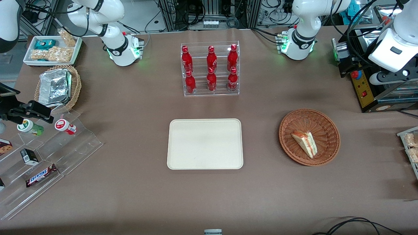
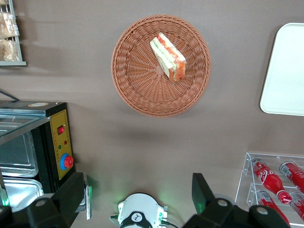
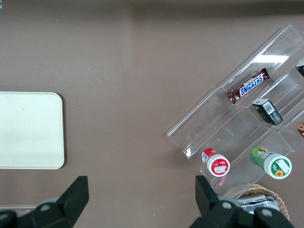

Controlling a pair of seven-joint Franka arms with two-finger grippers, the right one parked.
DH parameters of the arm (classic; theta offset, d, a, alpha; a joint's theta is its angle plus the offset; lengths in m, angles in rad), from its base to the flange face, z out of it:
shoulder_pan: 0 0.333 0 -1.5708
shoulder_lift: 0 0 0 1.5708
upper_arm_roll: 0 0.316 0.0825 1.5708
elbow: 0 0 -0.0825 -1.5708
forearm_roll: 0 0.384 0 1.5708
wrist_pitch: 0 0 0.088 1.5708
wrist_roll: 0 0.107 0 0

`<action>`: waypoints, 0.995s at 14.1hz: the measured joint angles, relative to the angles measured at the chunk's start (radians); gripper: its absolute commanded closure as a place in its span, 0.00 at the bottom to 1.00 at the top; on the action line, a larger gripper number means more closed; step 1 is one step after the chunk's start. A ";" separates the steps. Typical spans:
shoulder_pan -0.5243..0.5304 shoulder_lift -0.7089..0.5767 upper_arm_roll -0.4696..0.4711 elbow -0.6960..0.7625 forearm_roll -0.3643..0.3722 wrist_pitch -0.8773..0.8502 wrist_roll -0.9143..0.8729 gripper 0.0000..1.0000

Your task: Place sandwich from basket to tray

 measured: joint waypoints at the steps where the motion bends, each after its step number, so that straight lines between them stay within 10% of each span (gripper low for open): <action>1: 0.000 0.000 0.000 0.000 0.000 -0.002 0.000 0.00; 14: 0.013 0.045 0.021 -0.003 0.032 -0.032 0.000 0.00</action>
